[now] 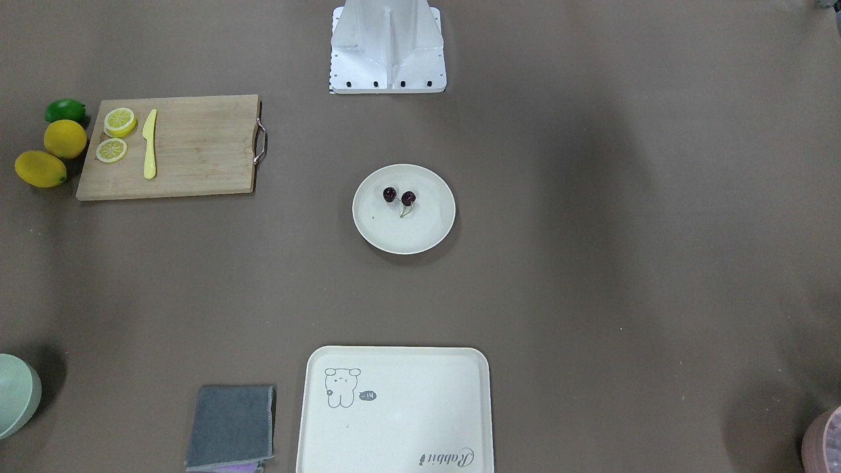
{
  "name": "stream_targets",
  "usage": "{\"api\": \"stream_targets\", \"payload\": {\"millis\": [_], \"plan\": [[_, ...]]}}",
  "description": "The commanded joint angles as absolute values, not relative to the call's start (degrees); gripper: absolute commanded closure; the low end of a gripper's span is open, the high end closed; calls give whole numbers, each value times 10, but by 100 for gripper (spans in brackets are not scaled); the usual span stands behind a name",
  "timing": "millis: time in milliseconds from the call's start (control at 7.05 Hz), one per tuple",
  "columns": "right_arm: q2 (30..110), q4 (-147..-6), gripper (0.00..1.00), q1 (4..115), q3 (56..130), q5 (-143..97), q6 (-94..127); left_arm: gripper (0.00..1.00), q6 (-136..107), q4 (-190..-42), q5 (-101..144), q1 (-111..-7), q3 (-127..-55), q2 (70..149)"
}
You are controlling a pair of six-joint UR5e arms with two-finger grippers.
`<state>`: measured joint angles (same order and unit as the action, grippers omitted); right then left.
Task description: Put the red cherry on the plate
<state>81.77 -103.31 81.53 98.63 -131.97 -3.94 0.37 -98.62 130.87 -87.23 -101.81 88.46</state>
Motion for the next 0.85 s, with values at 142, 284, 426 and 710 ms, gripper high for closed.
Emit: {"api": "stream_targets", "payload": {"millis": [142, 284, 426, 710], "plan": [[897, -986, 0, 915, 954, -1340, -65, 2, 34, -976, 1313, -903, -984, 873], [930, -941, 0, 917, 953, -1360, -61, 2, 35, -976, 1312, -903, -972, 872], [938, -935, 0, 919, 954, -1361, -60, 2, 36, -979, 1313, -903, -967, 868], [936, -935, 0, 923, 950, -1361, -55, 2, 36, -978, 1313, -904, -968, 868]]}}
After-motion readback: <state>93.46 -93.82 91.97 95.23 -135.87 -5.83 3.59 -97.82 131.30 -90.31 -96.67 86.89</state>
